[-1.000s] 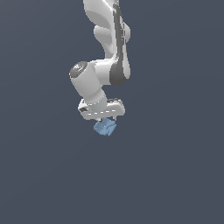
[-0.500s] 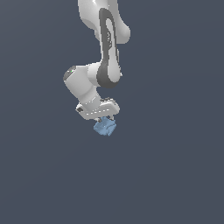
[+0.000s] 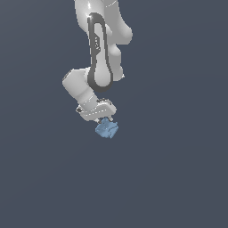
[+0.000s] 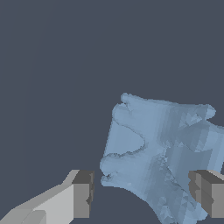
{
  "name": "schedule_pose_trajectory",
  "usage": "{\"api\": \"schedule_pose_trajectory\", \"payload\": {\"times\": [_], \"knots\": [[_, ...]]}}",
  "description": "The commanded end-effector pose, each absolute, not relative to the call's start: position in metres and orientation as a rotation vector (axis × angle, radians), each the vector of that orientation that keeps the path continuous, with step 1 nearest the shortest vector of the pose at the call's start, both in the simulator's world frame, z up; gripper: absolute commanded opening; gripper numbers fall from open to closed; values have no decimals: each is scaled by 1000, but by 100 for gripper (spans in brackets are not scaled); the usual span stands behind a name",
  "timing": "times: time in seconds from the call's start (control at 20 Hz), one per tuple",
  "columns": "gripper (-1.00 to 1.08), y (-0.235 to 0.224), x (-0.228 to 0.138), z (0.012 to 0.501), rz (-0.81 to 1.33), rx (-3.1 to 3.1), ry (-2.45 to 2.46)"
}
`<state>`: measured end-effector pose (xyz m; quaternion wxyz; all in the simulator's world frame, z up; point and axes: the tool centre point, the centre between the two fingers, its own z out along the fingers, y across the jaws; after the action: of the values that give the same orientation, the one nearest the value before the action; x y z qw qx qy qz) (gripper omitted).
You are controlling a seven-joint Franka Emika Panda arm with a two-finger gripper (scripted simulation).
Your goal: Pick up the object and move it to a goal position.
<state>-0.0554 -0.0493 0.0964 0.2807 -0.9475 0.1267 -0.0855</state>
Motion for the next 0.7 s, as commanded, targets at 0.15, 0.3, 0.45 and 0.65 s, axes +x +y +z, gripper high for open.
{"api": "schedule_pose_trajectory", "payload": {"times": [0.15, 0.3, 0.45, 0.65], "knots": [[68, -58, -66, 87, -287, -2479, 416], [68, -64, -73, 82, -317, -2450, 459], [68, -68, -79, 77, -344, -2427, 499], [68, -73, -86, 72, -371, -2403, 542]]}}
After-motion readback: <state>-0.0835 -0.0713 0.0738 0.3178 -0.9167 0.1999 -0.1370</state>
